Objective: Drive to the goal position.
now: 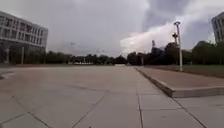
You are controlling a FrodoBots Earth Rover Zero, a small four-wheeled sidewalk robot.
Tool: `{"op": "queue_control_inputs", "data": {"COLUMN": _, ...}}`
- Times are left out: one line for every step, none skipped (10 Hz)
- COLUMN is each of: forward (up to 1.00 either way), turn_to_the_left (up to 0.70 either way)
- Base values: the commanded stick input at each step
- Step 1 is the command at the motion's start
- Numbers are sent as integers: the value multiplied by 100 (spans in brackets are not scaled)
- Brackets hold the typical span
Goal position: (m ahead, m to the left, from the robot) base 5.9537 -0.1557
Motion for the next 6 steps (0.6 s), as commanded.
{"op": "queue_control_inputs", "data": {"forward": 100, "turn_to_the_left": -13}}
{"op": "queue_control_inputs", "data": {"forward": 100, "turn_to_the_left": -11}}
{"op": "queue_control_inputs", "data": {"forward": 100, "turn_to_the_left": -9}}
{"op": "queue_control_inputs", "data": {"forward": 100, "turn_to_the_left": -8}}
{"op": "queue_control_inputs", "data": {"forward": 100, "turn_to_the_left": -6}}
{"op": "queue_control_inputs", "data": {"forward": 100, "turn_to_the_left": -4}}
